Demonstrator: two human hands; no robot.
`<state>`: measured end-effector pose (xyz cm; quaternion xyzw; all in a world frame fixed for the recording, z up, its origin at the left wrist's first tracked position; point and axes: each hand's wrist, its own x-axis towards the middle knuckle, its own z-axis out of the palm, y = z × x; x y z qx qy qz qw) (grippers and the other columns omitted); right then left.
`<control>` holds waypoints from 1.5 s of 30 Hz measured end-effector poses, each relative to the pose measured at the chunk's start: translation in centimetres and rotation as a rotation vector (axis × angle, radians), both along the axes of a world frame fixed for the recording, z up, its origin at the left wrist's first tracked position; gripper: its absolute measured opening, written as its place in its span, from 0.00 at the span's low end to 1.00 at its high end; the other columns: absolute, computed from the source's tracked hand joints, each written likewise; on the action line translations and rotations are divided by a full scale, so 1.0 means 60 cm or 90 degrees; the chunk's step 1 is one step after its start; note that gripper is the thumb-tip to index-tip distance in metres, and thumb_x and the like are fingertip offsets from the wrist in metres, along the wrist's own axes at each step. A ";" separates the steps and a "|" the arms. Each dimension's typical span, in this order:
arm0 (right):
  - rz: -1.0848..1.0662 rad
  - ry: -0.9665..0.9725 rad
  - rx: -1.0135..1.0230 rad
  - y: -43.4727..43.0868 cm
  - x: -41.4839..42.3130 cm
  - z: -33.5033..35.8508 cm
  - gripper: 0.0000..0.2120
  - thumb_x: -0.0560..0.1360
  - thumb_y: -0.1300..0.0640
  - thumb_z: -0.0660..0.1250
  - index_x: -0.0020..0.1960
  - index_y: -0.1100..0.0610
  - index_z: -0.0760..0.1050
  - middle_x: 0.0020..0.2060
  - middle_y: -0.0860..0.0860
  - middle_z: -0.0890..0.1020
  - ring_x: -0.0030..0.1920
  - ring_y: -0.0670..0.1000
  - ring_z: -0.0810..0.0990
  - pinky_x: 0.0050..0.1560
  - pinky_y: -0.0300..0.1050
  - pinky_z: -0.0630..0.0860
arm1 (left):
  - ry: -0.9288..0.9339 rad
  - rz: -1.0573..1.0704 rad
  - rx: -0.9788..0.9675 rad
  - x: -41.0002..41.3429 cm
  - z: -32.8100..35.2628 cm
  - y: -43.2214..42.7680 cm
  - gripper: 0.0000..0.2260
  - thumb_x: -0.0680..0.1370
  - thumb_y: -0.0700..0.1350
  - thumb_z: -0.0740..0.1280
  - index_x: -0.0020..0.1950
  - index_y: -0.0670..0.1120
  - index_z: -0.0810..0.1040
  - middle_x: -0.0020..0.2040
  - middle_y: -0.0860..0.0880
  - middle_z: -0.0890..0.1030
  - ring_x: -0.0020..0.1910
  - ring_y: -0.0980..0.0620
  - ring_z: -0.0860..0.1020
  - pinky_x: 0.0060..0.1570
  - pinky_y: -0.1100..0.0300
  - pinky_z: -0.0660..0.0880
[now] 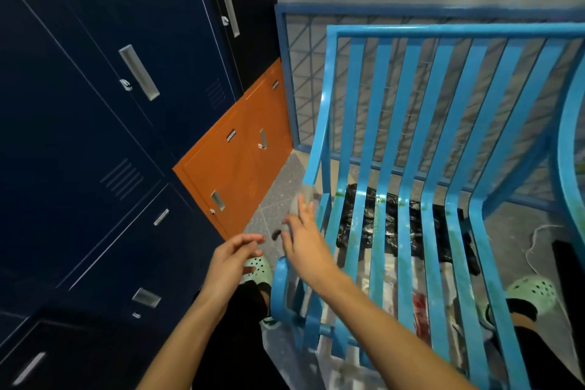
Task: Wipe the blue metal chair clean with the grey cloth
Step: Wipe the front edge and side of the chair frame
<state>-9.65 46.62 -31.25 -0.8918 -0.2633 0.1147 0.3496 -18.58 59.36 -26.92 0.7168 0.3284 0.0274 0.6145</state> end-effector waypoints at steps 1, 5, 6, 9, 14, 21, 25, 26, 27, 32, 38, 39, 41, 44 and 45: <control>0.000 0.003 -0.002 0.001 -0.024 -0.004 0.16 0.84 0.53 0.53 0.69 0.57 0.68 0.79 0.51 0.37 0.78 0.55 0.35 0.74 0.55 0.61 | -0.002 -0.003 0.004 0.001 -0.002 0.001 0.09 0.82 0.41 0.63 0.53 0.47 0.83 0.52 0.53 0.85 0.52 0.48 0.82 0.51 0.53 0.77; 0.080 -0.008 -0.030 -0.014 -0.132 -0.019 0.14 0.83 0.58 0.55 0.69 0.58 0.66 0.76 0.49 0.28 0.76 0.57 0.29 0.67 0.53 0.72 | -0.010 -0.003 -0.005 0.000 -0.008 0.000 0.09 0.82 0.39 0.63 0.52 0.46 0.83 0.51 0.52 0.86 0.51 0.48 0.82 0.48 0.55 0.76; 0.099 -0.005 -0.040 -0.021 -0.147 -0.021 0.14 0.84 0.56 0.55 0.68 0.58 0.66 0.75 0.49 0.27 0.75 0.57 0.27 0.66 0.53 0.73 | -0.005 -0.005 -0.006 0.001 -0.010 -0.002 0.09 0.82 0.39 0.63 0.51 0.46 0.83 0.51 0.51 0.86 0.51 0.49 0.82 0.47 0.56 0.76; 0.113 -0.003 -0.051 -0.025 -0.133 -0.015 0.14 0.84 0.52 0.54 0.63 0.58 0.69 0.76 0.50 0.29 0.75 0.58 0.28 0.66 0.53 0.72 | -0.013 -0.007 -0.023 0.002 -0.011 -0.014 0.08 0.81 0.38 0.64 0.53 0.43 0.82 0.52 0.49 0.85 0.49 0.50 0.82 0.45 0.59 0.77; 0.055 0.005 -0.084 0.004 -0.026 0.013 0.13 0.82 0.53 0.57 0.60 0.59 0.73 0.79 0.55 0.40 0.76 0.64 0.35 0.73 0.60 0.63 | -0.029 0.001 -0.019 -0.003 -0.004 -0.018 0.07 0.81 0.40 0.65 0.55 0.44 0.81 0.52 0.50 0.85 0.48 0.51 0.82 0.49 0.56 0.77; 0.007 -0.009 -0.093 0.016 -0.005 0.015 0.17 0.83 0.54 0.56 0.70 0.59 0.66 0.78 0.57 0.38 0.78 0.63 0.43 0.71 0.56 0.68 | -0.017 0.017 -0.010 -0.008 0.004 -0.002 0.07 0.81 0.40 0.64 0.53 0.47 0.82 0.53 0.52 0.85 0.48 0.51 0.81 0.52 0.52 0.76; 0.091 0.002 -0.107 -0.007 -0.112 0.016 0.13 0.82 0.58 0.56 0.65 0.60 0.69 0.77 0.56 0.32 0.77 0.61 0.35 0.64 0.55 0.73 | -0.025 0.021 -0.025 0.014 0.009 0.002 0.07 0.82 0.40 0.64 0.54 0.47 0.82 0.53 0.50 0.85 0.49 0.51 0.82 0.48 0.55 0.76; 0.110 0.002 -0.104 -0.012 -0.132 0.013 0.12 0.82 0.59 0.56 0.63 0.61 0.69 0.76 0.56 0.30 0.76 0.61 0.33 0.61 0.55 0.75 | -0.030 0.016 -0.024 0.022 0.012 0.002 0.07 0.82 0.41 0.64 0.54 0.47 0.82 0.54 0.50 0.85 0.49 0.51 0.82 0.47 0.55 0.76; 0.119 0.000 -0.099 -0.017 -0.141 0.011 0.11 0.82 0.60 0.56 0.62 0.61 0.69 0.76 0.55 0.30 0.76 0.61 0.32 0.59 0.55 0.76 | -0.035 0.010 -0.023 0.030 0.015 0.002 0.07 0.82 0.41 0.64 0.55 0.47 0.82 0.54 0.50 0.85 0.50 0.52 0.82 0.48 0.55 0.77; 0.120 -0.031 -0.033 -0.024 -0.078 -0.017 0.14 0.82 0.53 0.59 0.64 0.55 0.76 0.80 0.52 0.44 0.78 0.63 0.44 0.71 0.59 0.67 | -0.054 -0.013 -0.023 0.053 0.015 -0.013 0.07 0.82 0.40 0.64 0.55 0.45 0.82 0.53 0.49 0.85 0.50 0.52 0.82 0.47 0.56 0.77; 0.019 -0.050 0.014 -0.019 0.059 -0.001 0.16 0.83 0.53 0.58 0.69 0.52 0.74 0.79 0.49 0.53 0.79 0.55 0.48 0.77 0.53 0.56 | -0.059 -0.003 -0.043 0.048 0.001 -0.033 0.08 0.81 0.39 0.65 0.55 0.48 0.82 0.54 0.51 0.84 0.55 0.53 0.81 0.50 0.58 0.76; 0.022 -0.073 0.006 -0.018 0.059 -0.001 0.17 0.83 0.53 0.57 0.69 0.52 0.73 0.79 0.48 0.52 0.79 0.55 0.46 0.75 0.56 0.60 | -0.061 0.001 -0.040 0.049 0.000 -0.029 0.09 0.81 0.39 0.65 0.55 0.49 0.82 0.55 0.51 0.84 0.56 0.53 0.81 0.50 0.58 0.76; 0.045 -0.115 0.023 -0.023 0.031 -0.011 0.17 0.83 0.50 0.55 0.70 0.49 0.73 0.79 0.45 0.51 0.79 0.53 0.41 0.75 0.54 0.62 | -0.065 0.015 -0.033 0.051 0.000 -0.021 0.09 0.81 0.39 0.65 0.53 0.49 0.82 0.54 0.52 0.84 0.56 0.52 0.81 0.49 0.59 0.75; 0.118 -0.182 0.077 -0.045 -0.054 -0.042 0.16 0.83 0.47 0.55 0.64 0.46 0.76 0.79 0.43 0.50 0.79 0.52 0.39 0.74 0.52 0.55 | -0.062 0.024 -0.024 0.056 -0.004 -0.010 0.09 0.81 0.37 0.64 0.52 0.48 0.82 0.55 0.50 0.84 0.57 0.49 0.80 0.48 0.58 0.75; 0.165 -0.203 0.078 -0.052 -0.078 -0.056 0.14 0.82 0.48 0.56 0.62 0.46 0.76 0.79 0.44 0.50 0.79 0.52 0.40 0.75 0.55 0.54 | -0.058 0.020 -0.023 0.060 -0.006 -0.007 0.09 0.81 0.37 0.64 0.52 0.48 0.83 0.55 0.50 0.84 0.57 0.49 0.80 0.49 0.58 0.75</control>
